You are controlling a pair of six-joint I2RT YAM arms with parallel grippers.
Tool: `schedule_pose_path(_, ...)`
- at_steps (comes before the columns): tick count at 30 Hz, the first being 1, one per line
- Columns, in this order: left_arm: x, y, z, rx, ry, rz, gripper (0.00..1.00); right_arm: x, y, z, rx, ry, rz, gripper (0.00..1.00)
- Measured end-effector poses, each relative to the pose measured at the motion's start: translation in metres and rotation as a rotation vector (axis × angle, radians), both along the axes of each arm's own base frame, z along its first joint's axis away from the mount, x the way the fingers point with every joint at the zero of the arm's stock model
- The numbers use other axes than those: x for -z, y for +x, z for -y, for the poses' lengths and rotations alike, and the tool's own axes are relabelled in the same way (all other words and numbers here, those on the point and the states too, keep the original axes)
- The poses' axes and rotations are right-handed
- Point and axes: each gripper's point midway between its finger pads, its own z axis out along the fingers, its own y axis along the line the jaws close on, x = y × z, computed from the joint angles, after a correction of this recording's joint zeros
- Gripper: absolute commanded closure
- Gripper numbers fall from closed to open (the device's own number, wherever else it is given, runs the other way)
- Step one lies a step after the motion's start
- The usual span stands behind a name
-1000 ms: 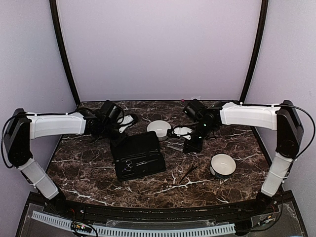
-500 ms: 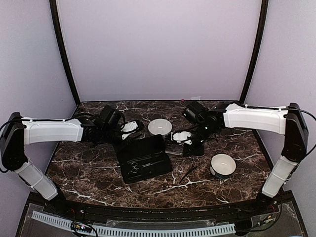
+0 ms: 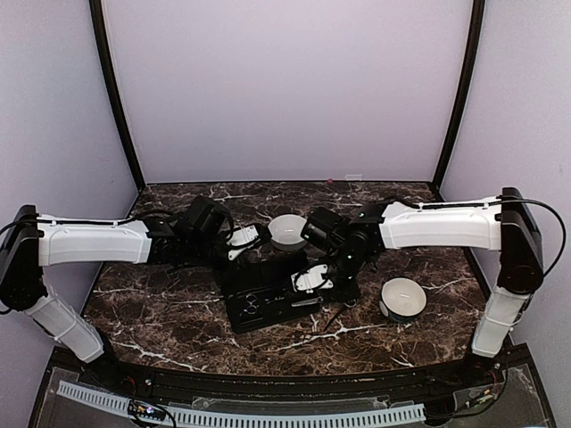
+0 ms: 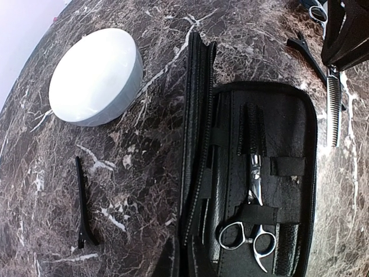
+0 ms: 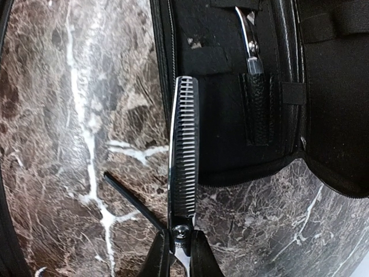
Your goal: Sort the hair-cutting tools
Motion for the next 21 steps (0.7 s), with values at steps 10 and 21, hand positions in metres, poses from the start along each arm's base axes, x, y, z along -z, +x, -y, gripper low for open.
schedule_pose_path(10,-0.004,-0.007,0.007,0.024,-0.026,-0.037,1.0,0.02,0.021,0.007,-0.062,-0.114,0.089,1.0)
schedule_pose_path(21,-0.008,-0.018,0.01,0.06,-0.047,-0.054,1.0,0.03,0.034,0.0,-0.128,-0.167,0.124,1.0)
